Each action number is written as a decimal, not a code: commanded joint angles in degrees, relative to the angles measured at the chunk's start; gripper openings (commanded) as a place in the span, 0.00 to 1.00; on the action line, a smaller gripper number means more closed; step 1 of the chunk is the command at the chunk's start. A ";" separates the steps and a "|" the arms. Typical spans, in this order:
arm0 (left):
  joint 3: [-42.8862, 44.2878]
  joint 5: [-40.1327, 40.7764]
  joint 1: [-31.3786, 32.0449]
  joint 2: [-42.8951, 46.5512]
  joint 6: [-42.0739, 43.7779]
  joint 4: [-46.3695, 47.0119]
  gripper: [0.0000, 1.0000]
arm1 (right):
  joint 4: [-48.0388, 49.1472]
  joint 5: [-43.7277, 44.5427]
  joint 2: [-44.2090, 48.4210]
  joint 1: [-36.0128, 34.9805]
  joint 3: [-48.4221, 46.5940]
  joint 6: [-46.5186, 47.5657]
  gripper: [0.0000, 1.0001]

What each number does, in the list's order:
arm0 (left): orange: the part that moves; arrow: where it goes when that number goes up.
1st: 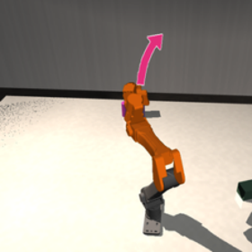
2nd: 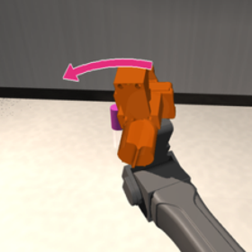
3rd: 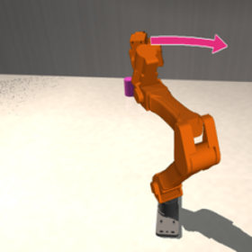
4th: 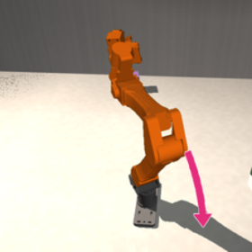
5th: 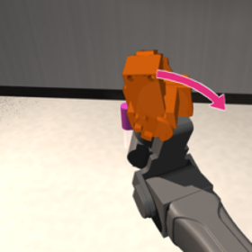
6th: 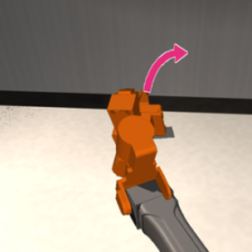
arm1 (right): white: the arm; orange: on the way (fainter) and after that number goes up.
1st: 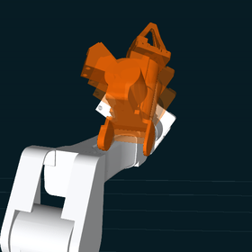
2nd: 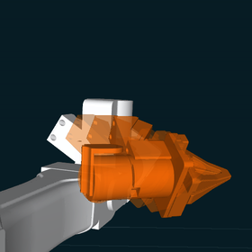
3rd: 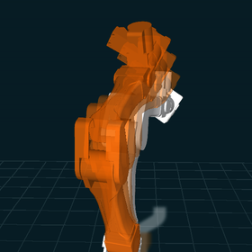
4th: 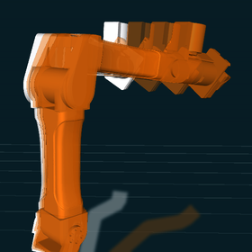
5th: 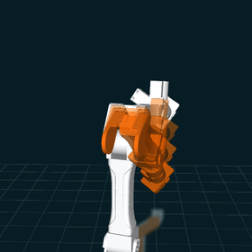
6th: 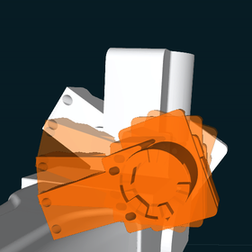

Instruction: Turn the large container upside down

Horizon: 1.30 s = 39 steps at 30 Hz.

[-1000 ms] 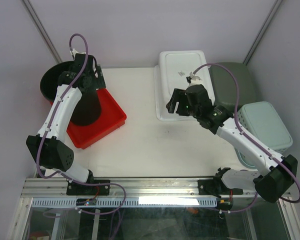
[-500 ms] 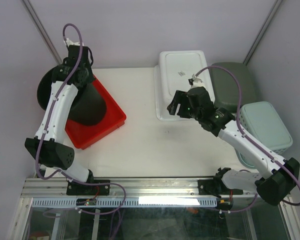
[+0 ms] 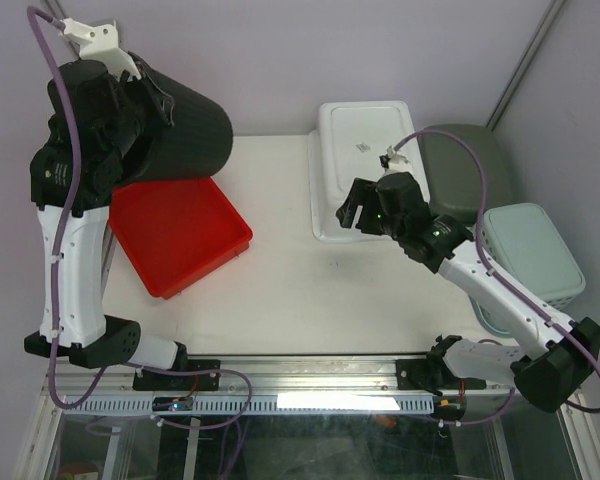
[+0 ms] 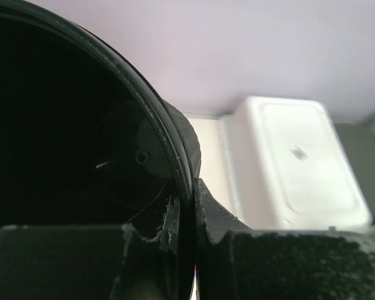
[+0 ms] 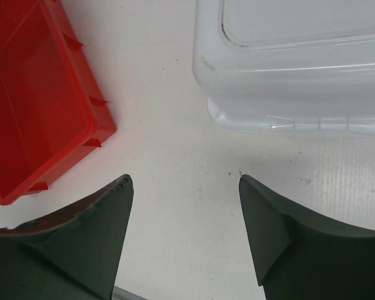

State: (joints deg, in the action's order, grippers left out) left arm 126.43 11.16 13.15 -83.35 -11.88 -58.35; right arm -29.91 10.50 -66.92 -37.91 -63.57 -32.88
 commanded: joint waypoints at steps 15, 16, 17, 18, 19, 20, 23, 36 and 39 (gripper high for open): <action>-20.74 -37.95 16.10 9.45 -12.45 15.62 0.00 | -24.42 -1.25 7.66 24.91 -20.66 5.35 0.93; -23.19 -38.04 17.03 10.50 -13.49 16.81 0.00 | -25.35 -4.59 7.35 27.28 -20.48 4.99 0.94; -25.28 -38.19 17.82 11.44 -14.40 17.73 0.00 | -25.34 -7.93 7.58 29.11 -20.13 4.38 0.95; -27.55 -38.39 18.35 12.47 -15.39 18.65 0.00 | -25.04 -11.44 8.02 31.54 -18.94 4.01 0.95; -29.65 -39.00 18.89 13.49 -16.42 19.69 0.00 | -24.67 -14.54 8.55 33.04 -18.03 3.52 0.96; -32.06 -39.76 19.43 14.36 -17.17 20.57 0.00 | -24.21 -18.64 9.07 34.08 -17.13 2.78 0.96; -36.59 -41.41 20.51 17.50 -19.78 23.06 0.00 | -22.84 -25.67 10.57 35.57 -13.98 0.96 0.97; -55.54 -40.62 24.07 24.39 -31.49 38.97 0.00 | -13.77 -42.64 25.91 35.71 5.62 -9.99 0.97; -60.42 -40.05 25.18 25.03 -35.27 44.74 0.00 | -15.84 -43.12 29.63 35.70 8.51 -10.09 0.97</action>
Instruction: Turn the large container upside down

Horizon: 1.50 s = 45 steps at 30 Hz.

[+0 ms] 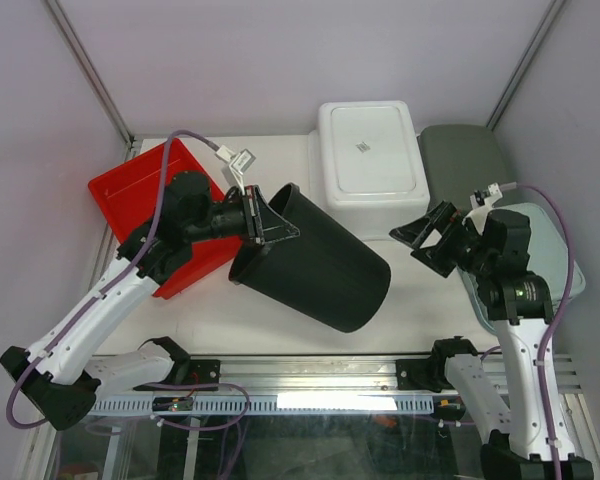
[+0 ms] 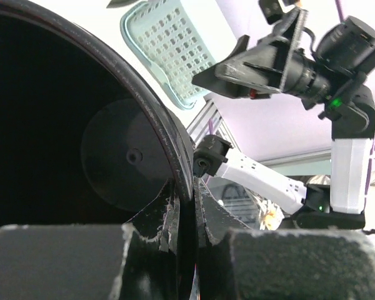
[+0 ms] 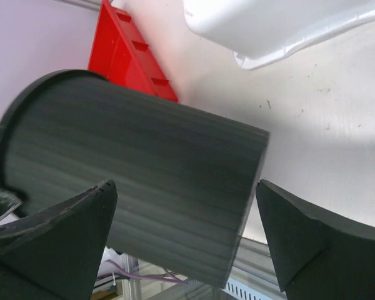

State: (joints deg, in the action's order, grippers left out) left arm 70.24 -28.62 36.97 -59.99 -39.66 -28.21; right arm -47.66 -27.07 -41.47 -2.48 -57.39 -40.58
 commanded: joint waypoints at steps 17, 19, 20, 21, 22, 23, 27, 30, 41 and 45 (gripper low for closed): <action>-18.85 6.28 2.57 3.37 -21.92 31.84 0.00 | -16.34 6.83 12.16 0.22 3.91 4.57 0.94; -20.44 6.27 2.57 3.26 -23.49 32.65 0.00 | -15.19 4.47 13.76 0.20 5.25 2.75 0.94; -21.34 5.85 2.57 3.17 -24.66 34.03 0.00 | -14.28 3.15 14.42 0.23 6.06 1.48 0.93; -22.20 5.40 2.50 2.94 -25.29 34.87 0.00 | -13.15 1.77 15.30 0.24 7.17 -0.27 0.93; -22.92 4.79 2.54 2.57 -26.53 36.35 0.00 | -11.65 0.39 16.32 0.20 8.27 -2.58 0.91; -23.50 4.05 2.50 1.82 -27.47 37.50 0.00 | -9.50 -1.37 17.43 0.24 9.70 -4.81 0.90; -25.07 1.73 2.48 0.14 -30.59 42.87 0.00 | -0.68 -5.47 22.15 0.25 15.28 -13.43 0.87; -24.96 1.74 2.55 -0.22 -30.50 42.99 0.00 | -0.52 -5.18 23.08 0.27 16.77 -14.30 0.87; -27.13 2.10 2.57 -1.96 -30.72 43.60 0.00 | 0.99 -6.70 25.47 0.28 15.11 -16.47 0.86; -27.18 0.79 2.51 -3.90 -29.78 43.72 0.00 | 0.54 -5.71 25.56 0.20 12.04 -16.72 0.86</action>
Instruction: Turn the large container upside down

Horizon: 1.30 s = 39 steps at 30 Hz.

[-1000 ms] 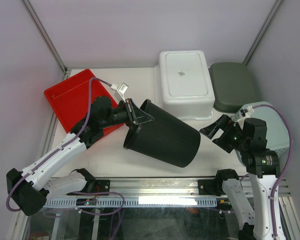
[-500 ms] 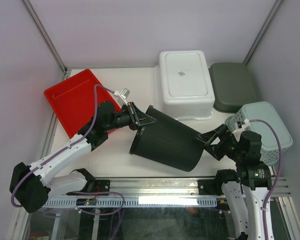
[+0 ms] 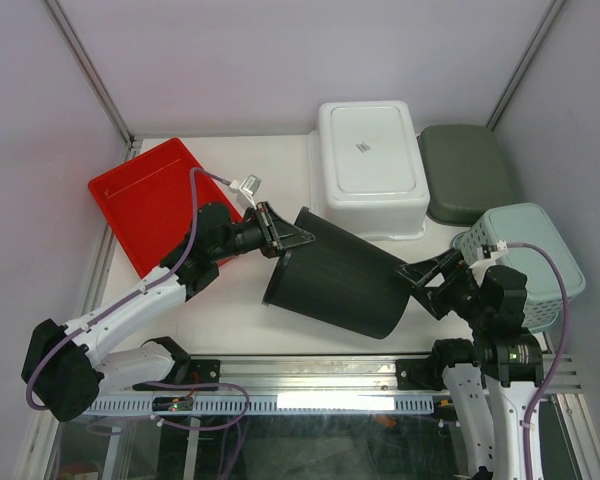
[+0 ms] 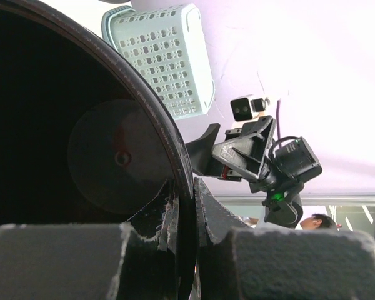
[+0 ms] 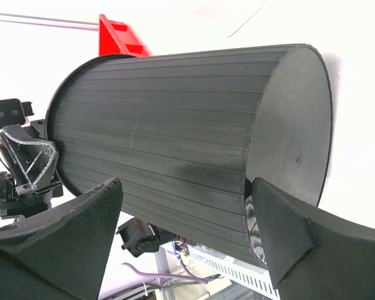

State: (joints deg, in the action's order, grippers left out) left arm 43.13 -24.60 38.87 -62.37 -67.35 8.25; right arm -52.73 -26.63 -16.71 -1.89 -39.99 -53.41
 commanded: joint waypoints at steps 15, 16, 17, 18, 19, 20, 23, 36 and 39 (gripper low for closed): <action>2.07 -6.49 2.82 -14.05 5.00 8.61 0.00 | 2.41 -1.31 -0.91 -0.35 -15.80 -0.71 0.85; 2.40 -6.51 3.09 -15.04 5.45 8.62 0.00 | 2.06 -1.05 -1.29 -0.37 -16.74 -0.16 0.85; 2.63 -6.58 3.40 -16.08 5.55 8.96 0.00 | 1.88 -0.76 -1.79 -0.37 -17.53 0.66 0.85; 2.80 -6.79 3.69 -17.19 5.63 9.49 0.00 | 1.75 -0.64 -2.17 -0.37 -18.17 1.19 0.85; 3.04 -6.90 4.01 -18.36 5.76 10.03 0.00 | 1.63 -0.51 -2.72 -0.36 -18.98 1.68 0.85; 3.41 -7.21 4.36 -19.03 6.01 10.67 0.00 | 1.63 -0.38 -3.24 -0.36 -19.48 2.13 0.85; 5.12 -7.20 5.28 -22.94 7.32 11.26 0.00 | 1.73 -0.24 -4.63 -0.31 -21.32 3.05 0.85; 9.47 -7.35 7.59 -30.23 11.72 9.35 0.26 | 8.97 -0.64 -8.57 -0.35 -25.41 3.66 0.85; 9.58 -6.78 8.05 -30.84 12.44 8.82 0.38 | 10.34 -0.53 -8.94 -0.33 -25.95 3.66 0.85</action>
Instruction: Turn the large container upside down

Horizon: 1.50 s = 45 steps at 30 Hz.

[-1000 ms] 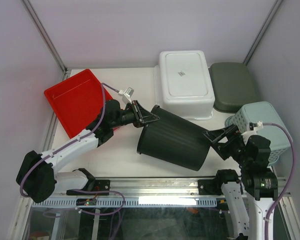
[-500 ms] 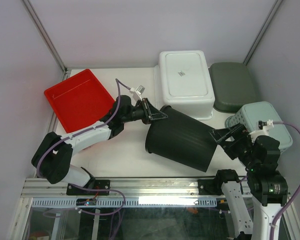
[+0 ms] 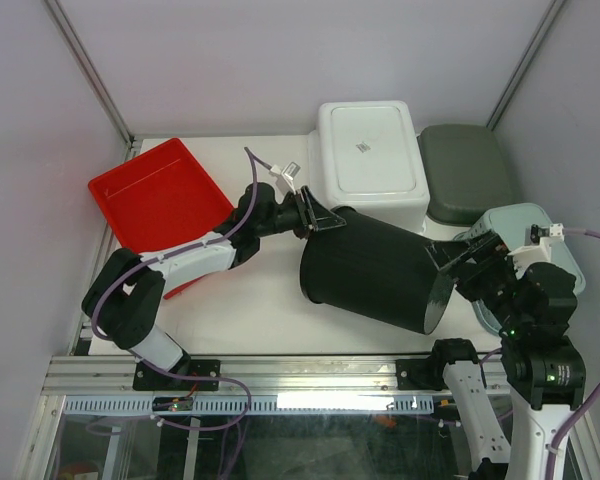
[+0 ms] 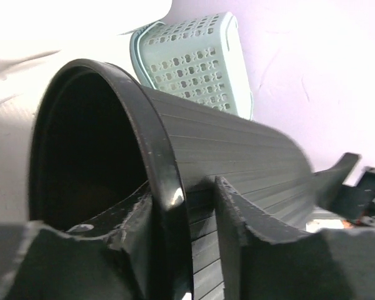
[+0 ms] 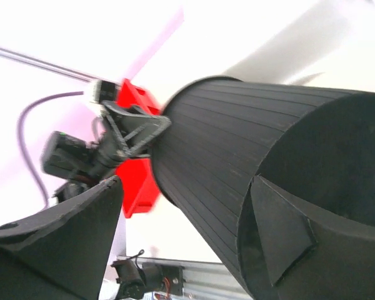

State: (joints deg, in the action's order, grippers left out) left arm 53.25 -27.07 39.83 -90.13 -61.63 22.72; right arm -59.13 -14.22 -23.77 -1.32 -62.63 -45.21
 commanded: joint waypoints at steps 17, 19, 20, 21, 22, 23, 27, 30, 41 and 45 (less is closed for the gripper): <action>-4.47 3.05 7.36 -0.37 11.55 -12.14 0.73 | 23.48 -18.91 -1.39 -0.86 7.09 -8.17 0.84; -3.92 4.72 7.41 0.05 13.39 -14.08 0.74 | 22.90 -19.45 -1.82 -0.90 7.70 -7.21 0.84; -3.13 6.35 7.39 0.24 15.04 -16.03 0.77 | 22.50 -19.51 -1.98 -0.90 7.96 -6.79 0.84; -2.12 7.88 7.36 0.43 16.81 -18.31 0.79 | 22.16 -19.52 -2.14 -0.88 8.15 -6.40 0.84; -1.15 9.39 7.30 0.71 18.13 -21.03 0.81 | 22.07 -19.61 -2.20 -0.89 8.40 -6.05 0.84; -0.26 10.47 7.31 0.99 19.36 -22.10 0.84 | 21.90 -19.62 -2.34 -0.89 8.60 -5.71 0.84; 2.67 12.75 7.20 3.39 21.89 -27.20 0.88 | 18.50 -18.20 -4.33 -0.88 5.55 -0.09 0.85; 3.94 13.88 7.22 6.65 23.24 -31.36 0.88 | 8.24 -11.18 -8.54 -0.88 -2.18 9.98 0.86; 1.04 8.30 7.34 23.96 33.73 -46.74 0.95 | -6.74 6.13 -13.41 -0.91 -5.06 19.12 0.82; -0.95 0.46 8.39 26.61 33.84 -49.40 0.94 | -6.69 2.98 -11.81 -0.92 -2.84 18.67 0.76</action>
State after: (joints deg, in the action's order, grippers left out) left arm 54.59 -16.95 46.94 -65.45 -31.29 -22.50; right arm -64.86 -10.46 -37.10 -2.02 -66.46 -28.12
